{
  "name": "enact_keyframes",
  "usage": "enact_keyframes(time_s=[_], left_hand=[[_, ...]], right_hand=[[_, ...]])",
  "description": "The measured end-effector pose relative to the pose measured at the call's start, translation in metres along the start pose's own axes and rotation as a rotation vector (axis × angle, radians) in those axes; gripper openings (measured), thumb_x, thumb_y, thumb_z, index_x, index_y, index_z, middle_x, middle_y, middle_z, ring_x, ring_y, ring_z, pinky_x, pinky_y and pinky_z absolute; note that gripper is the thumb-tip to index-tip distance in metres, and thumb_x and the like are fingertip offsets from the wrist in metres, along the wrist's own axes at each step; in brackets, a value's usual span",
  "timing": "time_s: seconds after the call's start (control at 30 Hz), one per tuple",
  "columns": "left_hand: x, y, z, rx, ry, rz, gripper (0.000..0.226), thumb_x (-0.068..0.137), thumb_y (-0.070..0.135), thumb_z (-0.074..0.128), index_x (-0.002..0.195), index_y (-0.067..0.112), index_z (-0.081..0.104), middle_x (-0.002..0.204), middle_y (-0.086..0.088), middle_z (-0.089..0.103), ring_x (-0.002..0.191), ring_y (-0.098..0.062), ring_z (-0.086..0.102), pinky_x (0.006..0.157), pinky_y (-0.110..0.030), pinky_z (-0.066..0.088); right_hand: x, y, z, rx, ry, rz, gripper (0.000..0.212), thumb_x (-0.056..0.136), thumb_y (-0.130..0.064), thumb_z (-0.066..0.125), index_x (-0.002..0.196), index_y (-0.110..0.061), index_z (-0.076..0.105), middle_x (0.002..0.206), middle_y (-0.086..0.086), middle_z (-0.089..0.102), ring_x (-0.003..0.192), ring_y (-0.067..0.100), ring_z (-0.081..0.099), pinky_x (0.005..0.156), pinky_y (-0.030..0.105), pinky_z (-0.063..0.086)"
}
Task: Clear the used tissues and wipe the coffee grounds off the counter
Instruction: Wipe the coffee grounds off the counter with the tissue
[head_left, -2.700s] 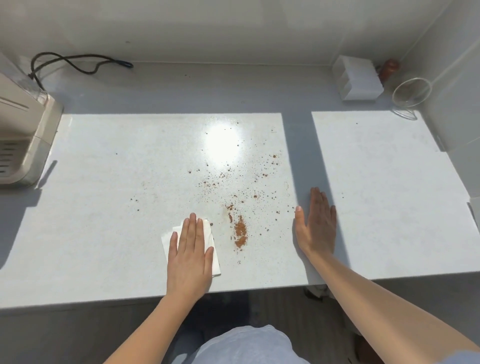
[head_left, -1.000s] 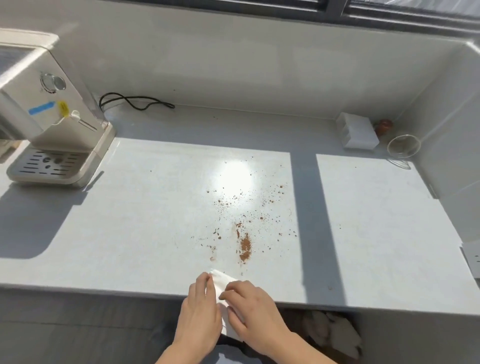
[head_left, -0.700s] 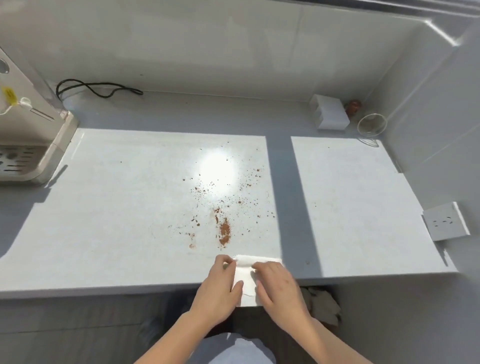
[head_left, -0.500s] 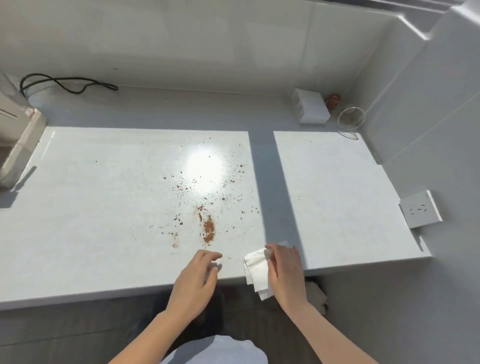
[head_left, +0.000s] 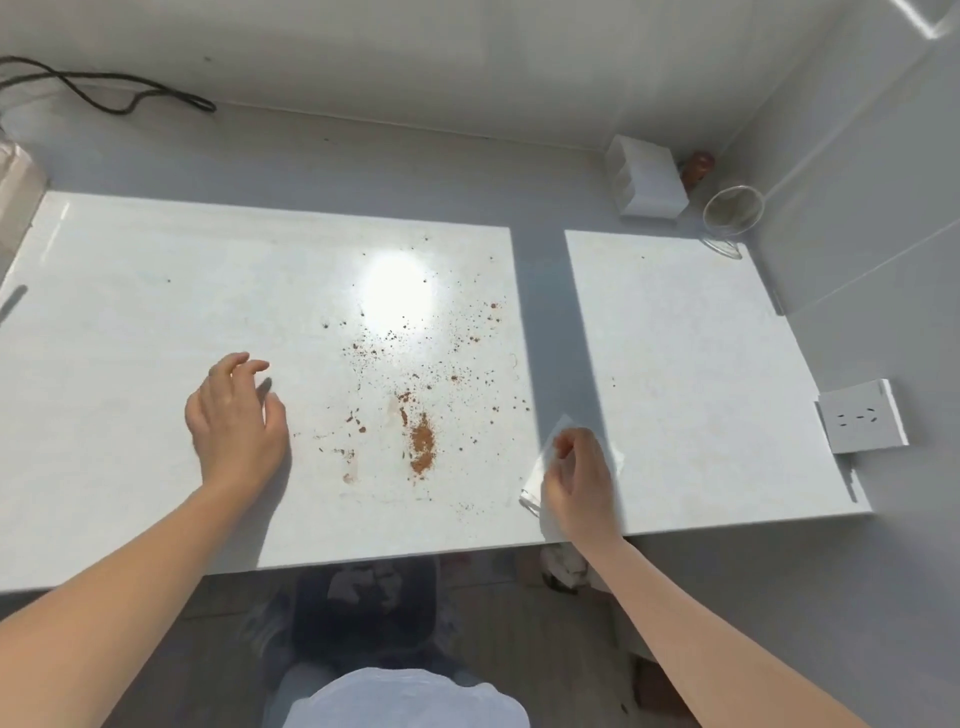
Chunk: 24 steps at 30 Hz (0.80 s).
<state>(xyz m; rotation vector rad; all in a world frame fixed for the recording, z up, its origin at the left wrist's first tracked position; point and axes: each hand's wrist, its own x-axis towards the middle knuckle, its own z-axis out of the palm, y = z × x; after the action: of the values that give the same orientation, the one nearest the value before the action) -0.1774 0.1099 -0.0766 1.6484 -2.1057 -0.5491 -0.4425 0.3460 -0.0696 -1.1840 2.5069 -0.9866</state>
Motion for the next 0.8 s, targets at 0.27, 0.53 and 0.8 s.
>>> enact_keyframes(time_s=[0.27, 0.53, 0.8], left_hand=[[0.013, -0.005, 0.021, 0.189, -0.016, -0.162, 0.047, 0.094, 0.015, 0.030, 0.141, 0.013, 0.029, 0.157, -0.002, 0.021, 0.145, -0.018, 0.011, 0.113, -0.053, 0.005], [0.014, -0.002, 0.018, 0.197, -0.029, -0.183, 0.048, 0.094, 0.013, 0.033, 0.141, 0.012, 0.030, 0.156, -0.003, 0.022, 0.146, -0.018, 0.011, 0.113, -0.053, 0.006], [0.016, -0.001, 0.020, 0.193, -0.010, -0.187, 0.047, 0.092, 0.010, 0.036, 0.139, 0.011, 0.032, 0.156, -0.004, 0.024, 0.146, -0.020, 0.013, 0.113, -0.054, 0.007]], right_hand=[[0.047, -0.005, 0.002, -0.237, -0.301, -0.435, 0.005, 0.084, 0.003, 0.049, 0.082, -0.001, 0.051, 0.087, 0.011, 0.052, 0.082, 0.021, 0.045, 0.070, 0.029, 0.041], [0.023, 0.015, 0.010, -0.438, -0.227, -0.048, 0.056, 0.098, -0.026, 0.026, 0.150, -0.006, 0.024, 0.159, 0.007, 0.019, 0.147, 0.023, 0.017, 0.120, 0.042, 0.012], [0.065, 0.019, 0.014, -0.589, -0.405, -0.059, 0.072, 0.090, -0.056, 0.002, 0.149, -0.018, -0.015, 0.158, -0.003, -0.016, 0.147, 0.014, -0.014, 0.119, 0.036, -0.009]])
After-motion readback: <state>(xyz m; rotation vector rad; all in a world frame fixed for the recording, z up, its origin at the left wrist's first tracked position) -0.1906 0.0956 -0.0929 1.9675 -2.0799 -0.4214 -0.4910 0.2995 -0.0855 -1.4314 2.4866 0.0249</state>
